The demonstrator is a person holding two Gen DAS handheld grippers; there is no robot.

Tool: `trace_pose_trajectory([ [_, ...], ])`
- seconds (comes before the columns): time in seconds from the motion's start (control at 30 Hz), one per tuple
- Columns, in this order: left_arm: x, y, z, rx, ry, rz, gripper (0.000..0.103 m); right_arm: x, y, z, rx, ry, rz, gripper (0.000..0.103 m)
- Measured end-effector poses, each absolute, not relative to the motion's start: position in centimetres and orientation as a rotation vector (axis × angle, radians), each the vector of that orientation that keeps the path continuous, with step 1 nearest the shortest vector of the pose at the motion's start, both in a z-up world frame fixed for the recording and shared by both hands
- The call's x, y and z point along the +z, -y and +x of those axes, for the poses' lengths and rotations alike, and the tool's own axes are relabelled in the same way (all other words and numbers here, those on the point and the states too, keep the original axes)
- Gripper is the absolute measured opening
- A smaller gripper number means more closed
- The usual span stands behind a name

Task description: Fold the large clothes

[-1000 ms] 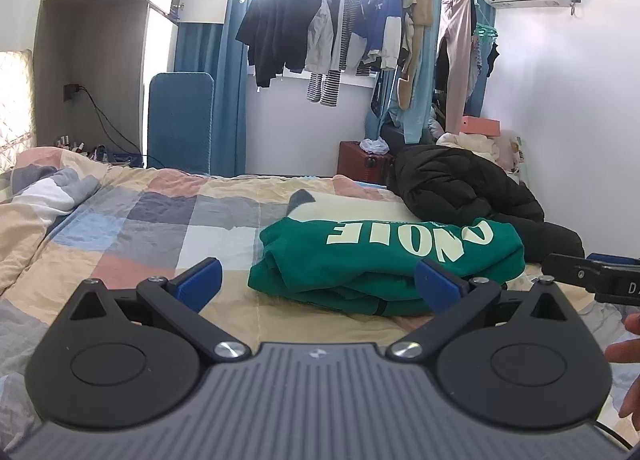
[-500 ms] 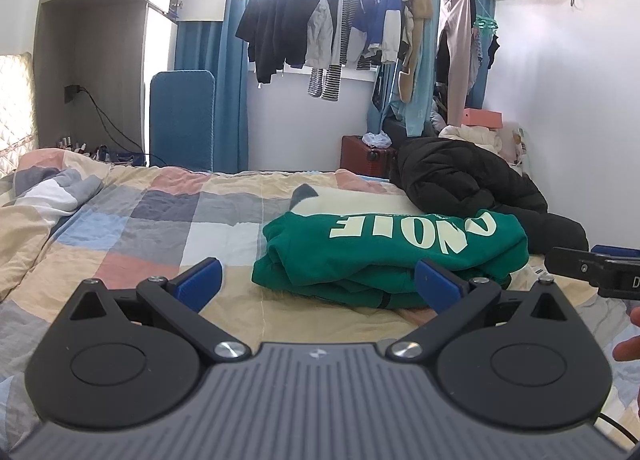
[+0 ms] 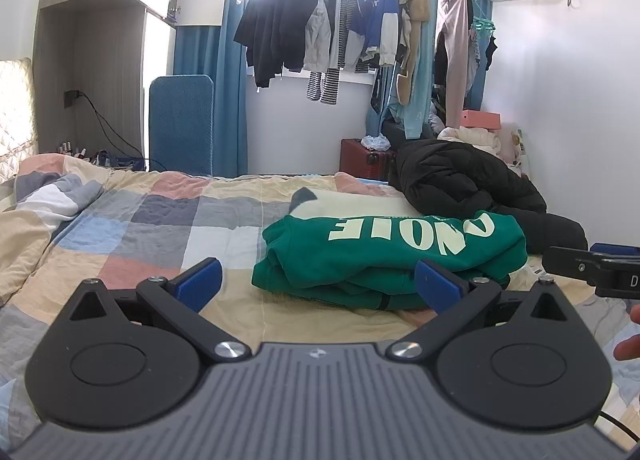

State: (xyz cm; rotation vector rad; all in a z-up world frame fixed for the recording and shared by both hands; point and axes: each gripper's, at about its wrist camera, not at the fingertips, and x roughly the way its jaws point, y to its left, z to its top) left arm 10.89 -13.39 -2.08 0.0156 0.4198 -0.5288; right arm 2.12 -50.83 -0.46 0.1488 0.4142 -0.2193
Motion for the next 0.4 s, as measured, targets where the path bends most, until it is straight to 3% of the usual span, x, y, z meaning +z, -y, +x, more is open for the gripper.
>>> trace_pose_trajectory([
  [0.4,-2.21,13.29,10.23,-0.543,-0.414,0.028,0.103,-0.42,50.66,1.99,-0.221,-0.414,0.142,0.103],
])
